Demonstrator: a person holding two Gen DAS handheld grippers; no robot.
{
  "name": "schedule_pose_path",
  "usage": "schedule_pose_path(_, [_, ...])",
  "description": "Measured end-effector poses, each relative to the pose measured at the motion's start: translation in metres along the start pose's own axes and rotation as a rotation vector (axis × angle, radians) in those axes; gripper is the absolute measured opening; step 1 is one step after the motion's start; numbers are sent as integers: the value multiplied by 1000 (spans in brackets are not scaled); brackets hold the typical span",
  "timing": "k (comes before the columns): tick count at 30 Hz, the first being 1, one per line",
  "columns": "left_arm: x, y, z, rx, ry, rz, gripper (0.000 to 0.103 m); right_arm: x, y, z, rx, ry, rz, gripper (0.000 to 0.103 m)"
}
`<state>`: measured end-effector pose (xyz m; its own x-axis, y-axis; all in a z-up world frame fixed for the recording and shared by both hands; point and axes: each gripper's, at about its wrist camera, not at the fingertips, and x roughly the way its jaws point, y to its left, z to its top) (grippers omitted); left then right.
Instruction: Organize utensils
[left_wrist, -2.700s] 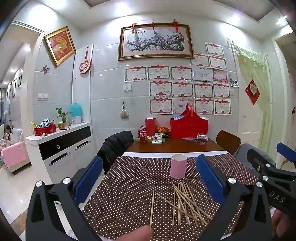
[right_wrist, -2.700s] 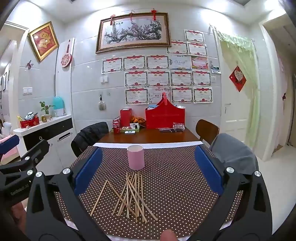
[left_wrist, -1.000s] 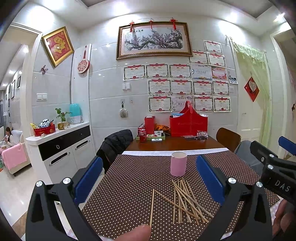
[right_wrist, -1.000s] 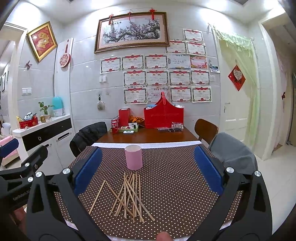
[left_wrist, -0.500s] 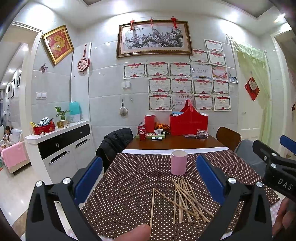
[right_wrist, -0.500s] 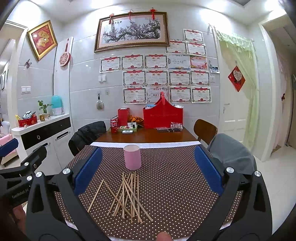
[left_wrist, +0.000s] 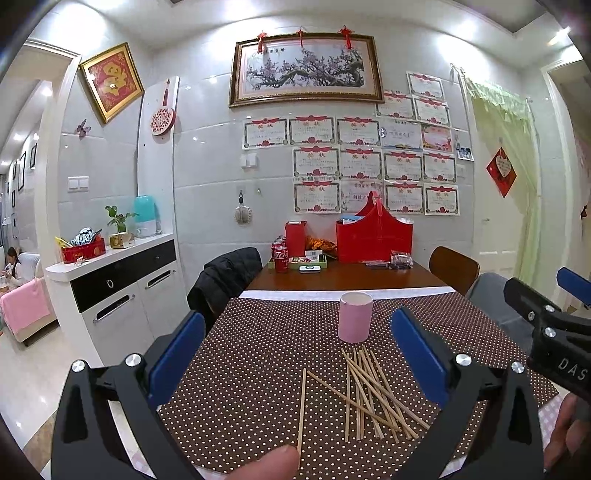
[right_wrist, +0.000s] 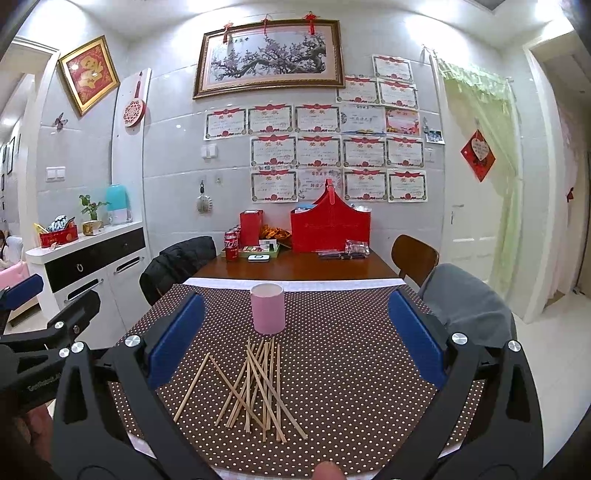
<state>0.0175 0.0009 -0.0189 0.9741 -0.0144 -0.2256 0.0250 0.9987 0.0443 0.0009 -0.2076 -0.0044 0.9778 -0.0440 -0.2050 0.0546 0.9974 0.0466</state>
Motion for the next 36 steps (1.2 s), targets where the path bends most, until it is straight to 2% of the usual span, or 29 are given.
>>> schedule_pose_path(6, [18, 0, -10, 3, 47, -3, 99, 12, -1, -6, -15, 25, 16, 97])
schedule_pose_path(14, [69, -5, -37, 14, 187, -15, 99, 53, -15, -22, -20, 117, 11, 97])
schedule_pose_path(20, [132, 1, -75, 30, 357, 12, 99, 97, -35, -46, 17, 239, 0, 97])
schedule_pose_path(26, [189, -5, -117, 100, 504, -5, 99, 136, -48, -69, 42, 351, 13, 97])
schedule_pose_path(31, [225, -2, -138, 120, 612, -5, 99, 176, -56, -91, 75, 481, 72, 97])
schedule_pose_path(35, [244, 4, -150, 107, 678, -20, 99, 206, -54, -109, 72, 592, 154, 97])
schedule_pose_path(36, [247, 4, -153, 104, 693, -27, 96, 214, -51, -113, 65, 623, 179, 97])
